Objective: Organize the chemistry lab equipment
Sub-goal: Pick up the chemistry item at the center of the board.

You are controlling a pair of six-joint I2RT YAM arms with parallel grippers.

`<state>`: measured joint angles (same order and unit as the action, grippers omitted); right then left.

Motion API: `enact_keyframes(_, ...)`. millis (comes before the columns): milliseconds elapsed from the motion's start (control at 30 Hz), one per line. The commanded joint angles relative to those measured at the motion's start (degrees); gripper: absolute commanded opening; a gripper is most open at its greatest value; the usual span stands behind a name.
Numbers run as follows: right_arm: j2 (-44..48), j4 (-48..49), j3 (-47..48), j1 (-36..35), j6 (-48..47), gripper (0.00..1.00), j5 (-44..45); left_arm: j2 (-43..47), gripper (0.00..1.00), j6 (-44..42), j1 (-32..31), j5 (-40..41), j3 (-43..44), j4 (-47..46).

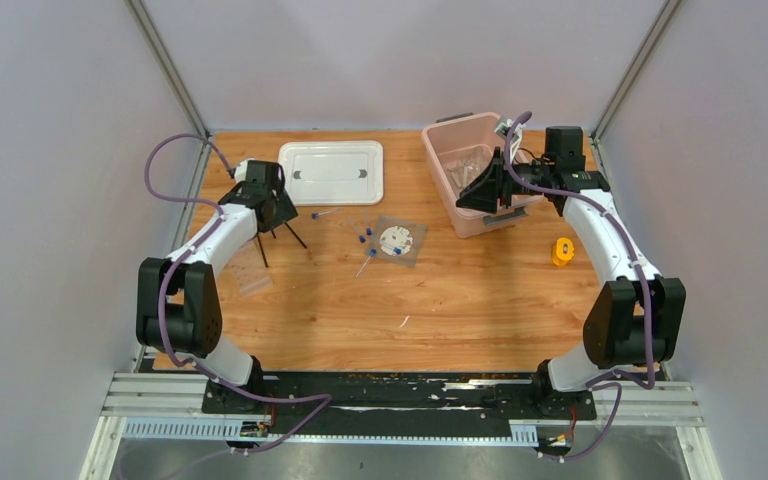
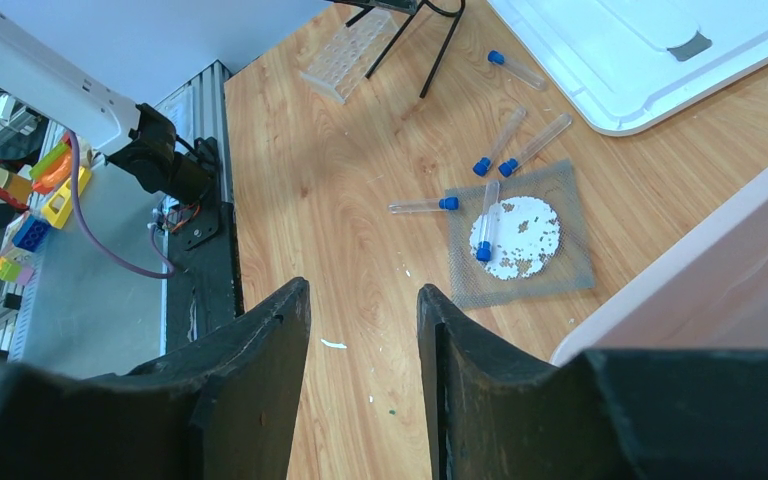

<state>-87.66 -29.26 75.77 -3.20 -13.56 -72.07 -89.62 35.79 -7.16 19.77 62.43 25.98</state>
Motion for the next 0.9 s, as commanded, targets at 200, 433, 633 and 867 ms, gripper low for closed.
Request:
enact_keyframes(200,0.5,1.5,-0.1,-0.3,-0.6,0.44,-1.9,-0.3,0.83,0.1,0.8,-0.5,1.3,-1.4)
enact_keyframes(433,0.4,1.5,-0.1,-0.4,-0.6,0.45,-1.9,-0.5,0.72,-0.2,0.9,-0.9,1.0,-2.1)
enact_keyframes(633,0.5,1.4,-0.1,-0.4,-0.6,0.45,-2.0,-1.5,0.48,-0.2,1.4,-2.7,0.7,-3.3)
enact_keyframes(867,0.6,1.3,0.0,-0.4,-0.7,0.45,-2.0,-0.8,0.04,-0.8,2.0,-5.6,1.0,-4.7)
